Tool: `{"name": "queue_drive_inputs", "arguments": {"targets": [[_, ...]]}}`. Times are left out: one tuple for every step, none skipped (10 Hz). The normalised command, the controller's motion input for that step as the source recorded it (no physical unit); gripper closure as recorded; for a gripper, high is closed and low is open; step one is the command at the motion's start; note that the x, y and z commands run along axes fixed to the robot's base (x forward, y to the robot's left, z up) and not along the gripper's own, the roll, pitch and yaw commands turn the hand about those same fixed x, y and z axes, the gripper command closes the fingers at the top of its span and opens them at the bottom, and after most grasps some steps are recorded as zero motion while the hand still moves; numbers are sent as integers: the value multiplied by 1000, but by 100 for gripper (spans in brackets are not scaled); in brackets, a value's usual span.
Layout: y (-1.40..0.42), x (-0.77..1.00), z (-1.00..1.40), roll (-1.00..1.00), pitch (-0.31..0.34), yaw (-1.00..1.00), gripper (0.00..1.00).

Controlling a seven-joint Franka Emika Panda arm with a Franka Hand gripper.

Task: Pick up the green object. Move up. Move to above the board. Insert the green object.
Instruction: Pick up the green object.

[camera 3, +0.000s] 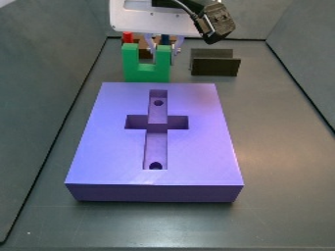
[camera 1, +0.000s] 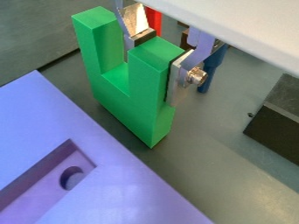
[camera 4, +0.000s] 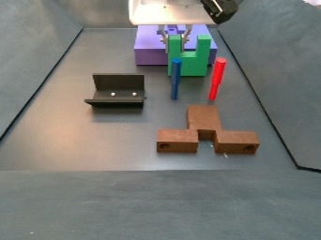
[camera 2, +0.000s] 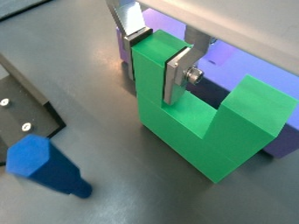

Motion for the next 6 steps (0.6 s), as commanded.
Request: {"name": "queue_drive_inputs", "arguments": {"targets": [[0, 0, 0, 0, 0, 0, 100], [0, 0, 0, 0, 0, 0, 100], [0, 0, 0, 0, 0, 0, 100], [0, 0, 0, 0, 0, 0, 100], [0, 0, 0, 0, 0, 0, 100], [0, 0, 0, 0, 0, 0, 100]]}}
